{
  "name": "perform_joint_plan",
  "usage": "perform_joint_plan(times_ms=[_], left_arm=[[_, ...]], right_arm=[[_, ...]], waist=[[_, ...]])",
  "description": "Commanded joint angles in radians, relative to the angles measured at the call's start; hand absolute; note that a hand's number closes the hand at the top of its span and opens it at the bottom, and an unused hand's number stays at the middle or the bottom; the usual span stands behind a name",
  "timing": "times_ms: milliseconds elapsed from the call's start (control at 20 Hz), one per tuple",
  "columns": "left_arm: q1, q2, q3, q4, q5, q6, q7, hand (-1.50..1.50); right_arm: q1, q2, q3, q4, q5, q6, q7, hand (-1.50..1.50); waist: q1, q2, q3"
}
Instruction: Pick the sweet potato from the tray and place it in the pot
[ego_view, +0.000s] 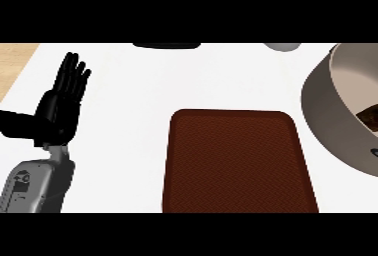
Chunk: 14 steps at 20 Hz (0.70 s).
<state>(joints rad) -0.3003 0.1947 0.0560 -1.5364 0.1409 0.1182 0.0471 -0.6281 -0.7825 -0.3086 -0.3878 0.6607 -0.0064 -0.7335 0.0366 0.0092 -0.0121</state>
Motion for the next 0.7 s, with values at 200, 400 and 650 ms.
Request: perform_joint_plan(times_ms=[200,400,650], left_arm=[[-0.041,0.021,0.024,0.002,0.019,-0.013,0.032,0.00],[-0.002,0.049,0.057,0.017,0.038,-0.047,-0.004,0.00],[-0.008,0.043,0.050,0.025,0.031,-0.049,-0.006,0.00]], right_arm=[[-0.087,0.027,-0.050,0.107,-0.057,0.093,-0.162,-1.50],[-0.101,0.030,-0.129,0.144,-0.146,0.181,-0.191,-1.50],[-0.166,-0.039,-0.222,0.223,-0.238,0.320,-0.054,-1.50]], waist=[[0.006,0.007,0.017],[-0.004,0.003,0.016],[-0.005,0.004,0.015]])
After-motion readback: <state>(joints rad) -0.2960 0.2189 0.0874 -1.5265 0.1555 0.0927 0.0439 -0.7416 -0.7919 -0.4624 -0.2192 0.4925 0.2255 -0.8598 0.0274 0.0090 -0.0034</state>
